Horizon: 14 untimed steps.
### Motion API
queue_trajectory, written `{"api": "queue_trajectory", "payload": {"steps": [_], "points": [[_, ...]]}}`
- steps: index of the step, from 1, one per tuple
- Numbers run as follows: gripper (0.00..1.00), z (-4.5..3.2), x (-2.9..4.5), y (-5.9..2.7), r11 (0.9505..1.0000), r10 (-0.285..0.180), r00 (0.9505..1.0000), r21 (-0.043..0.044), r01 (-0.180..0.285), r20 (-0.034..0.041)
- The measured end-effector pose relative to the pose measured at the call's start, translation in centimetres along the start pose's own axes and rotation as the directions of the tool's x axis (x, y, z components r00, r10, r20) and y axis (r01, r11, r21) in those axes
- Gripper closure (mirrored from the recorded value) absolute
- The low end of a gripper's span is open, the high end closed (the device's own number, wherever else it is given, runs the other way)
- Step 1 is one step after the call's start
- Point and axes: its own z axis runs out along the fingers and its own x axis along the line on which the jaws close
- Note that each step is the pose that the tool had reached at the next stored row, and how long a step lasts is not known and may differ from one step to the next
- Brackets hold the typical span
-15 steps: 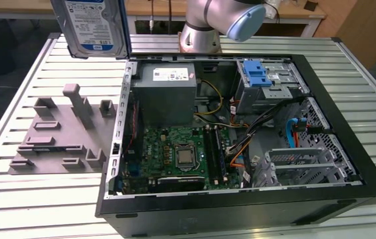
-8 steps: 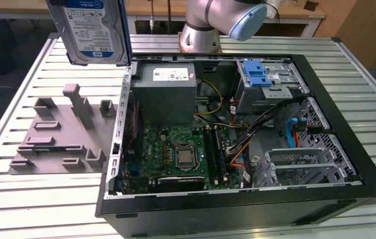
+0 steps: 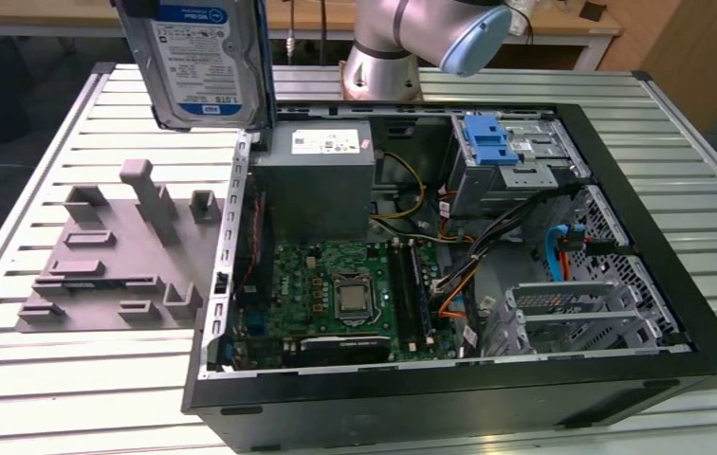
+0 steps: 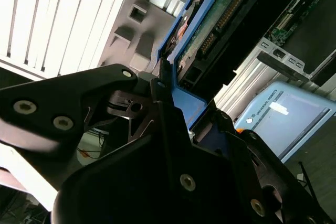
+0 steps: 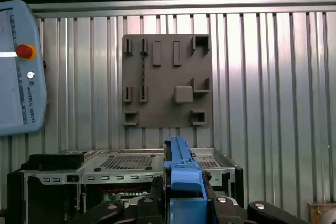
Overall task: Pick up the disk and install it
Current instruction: 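Pick up the disk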
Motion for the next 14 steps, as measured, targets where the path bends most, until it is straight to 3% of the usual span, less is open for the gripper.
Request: {"api": "queue_trajectory", "payload": {"steps": [6,11,14], "points": [[0.64,0.19,1.04,-0.44,1.0000,0.000,0.9999,-0.0006,0.000,0.0143],[0.64,0.27,1.75,-0.73,1.0000,-0.001,0.9992,-0.0015,0.001,0.0394],[0.64,0.32,2.52,-0.90,1.0000,-0.001,0.9992,-0.0014,0.001,0.0405]]}}
